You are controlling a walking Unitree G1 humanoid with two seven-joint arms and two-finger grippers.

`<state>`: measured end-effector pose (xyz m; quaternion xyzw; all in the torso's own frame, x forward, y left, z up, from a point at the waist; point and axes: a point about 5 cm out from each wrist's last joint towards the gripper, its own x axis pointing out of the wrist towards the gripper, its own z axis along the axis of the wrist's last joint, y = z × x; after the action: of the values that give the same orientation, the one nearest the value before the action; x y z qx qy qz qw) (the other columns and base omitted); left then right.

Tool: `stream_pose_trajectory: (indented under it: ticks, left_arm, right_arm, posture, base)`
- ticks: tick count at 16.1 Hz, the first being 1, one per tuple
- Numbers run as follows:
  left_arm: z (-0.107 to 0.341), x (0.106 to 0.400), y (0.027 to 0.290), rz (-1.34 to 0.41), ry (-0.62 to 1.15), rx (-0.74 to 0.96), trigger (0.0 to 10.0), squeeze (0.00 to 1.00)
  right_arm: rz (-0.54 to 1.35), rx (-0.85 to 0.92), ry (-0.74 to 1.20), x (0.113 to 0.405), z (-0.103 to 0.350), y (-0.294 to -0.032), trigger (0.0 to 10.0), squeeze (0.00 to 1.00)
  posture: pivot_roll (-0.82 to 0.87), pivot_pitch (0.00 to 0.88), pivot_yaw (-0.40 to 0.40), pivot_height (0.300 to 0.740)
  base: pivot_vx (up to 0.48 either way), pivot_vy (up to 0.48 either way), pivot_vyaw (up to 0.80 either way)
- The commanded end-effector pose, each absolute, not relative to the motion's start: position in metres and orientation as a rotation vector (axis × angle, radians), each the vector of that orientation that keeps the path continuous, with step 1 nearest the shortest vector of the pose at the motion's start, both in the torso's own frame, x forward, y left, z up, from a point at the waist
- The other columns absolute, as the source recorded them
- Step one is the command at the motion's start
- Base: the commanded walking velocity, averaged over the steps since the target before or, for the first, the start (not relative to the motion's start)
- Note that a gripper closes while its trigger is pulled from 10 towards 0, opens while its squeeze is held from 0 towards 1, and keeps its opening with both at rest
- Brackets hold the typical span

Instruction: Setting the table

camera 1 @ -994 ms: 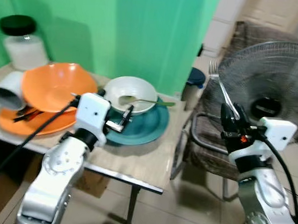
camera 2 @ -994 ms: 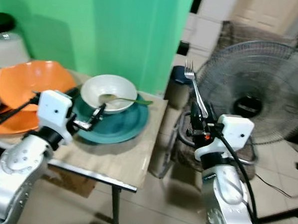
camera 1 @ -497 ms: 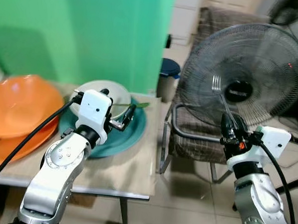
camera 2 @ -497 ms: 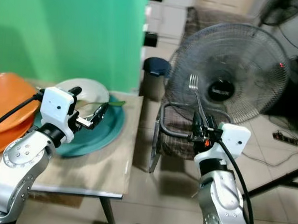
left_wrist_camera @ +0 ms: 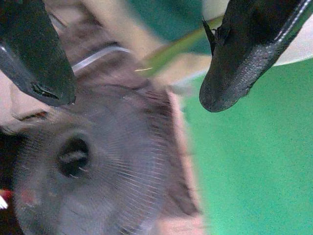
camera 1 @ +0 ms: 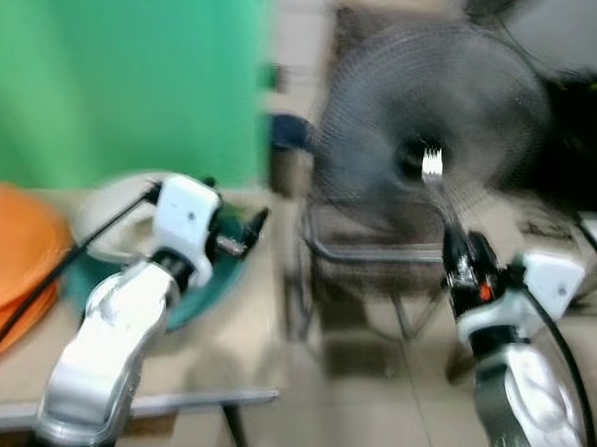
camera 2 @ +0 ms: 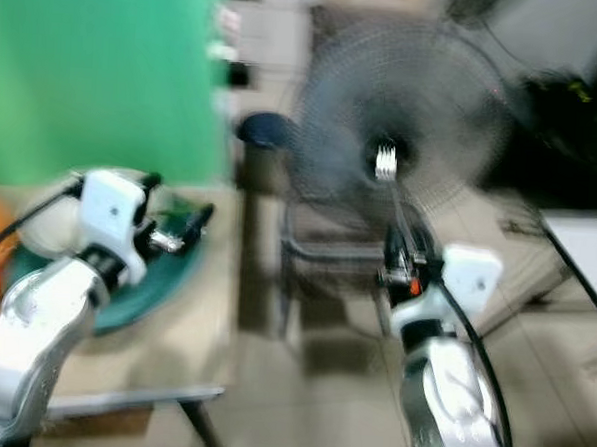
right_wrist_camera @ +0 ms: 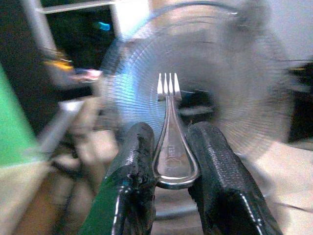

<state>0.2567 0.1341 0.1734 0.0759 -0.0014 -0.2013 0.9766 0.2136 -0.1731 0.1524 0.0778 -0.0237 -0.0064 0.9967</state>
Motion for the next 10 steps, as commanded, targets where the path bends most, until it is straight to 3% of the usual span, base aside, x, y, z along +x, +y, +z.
stream_pose_trajectory:
  ticks: [1, 10]
  left_arm:
    - [0.177, 0.254, 0.136, -0.402, -0.013, 0.166, 10.0, 0.0]
    - [0.173, 0.254, 0.137, -0.372, -0.004, 0.141, 10.0, 0.0]
  right_arm:
    - [-0.002, 0.161, -0.055, 0.215, 0.156, -0.172, 10.0, 0.0]
    - [-0.032, 0.151, -0.032, 0.215, 0.155, -0.177, 10.0, 0.0]
  posture:
    - [0.07, 0.0, -0.015, 0.74]
    - [0.06, 0.0, -0.026, 0.74]
  base:
    - [0.0, 0.0, -0.8]
    - [0.0, 0.0, -0.8]
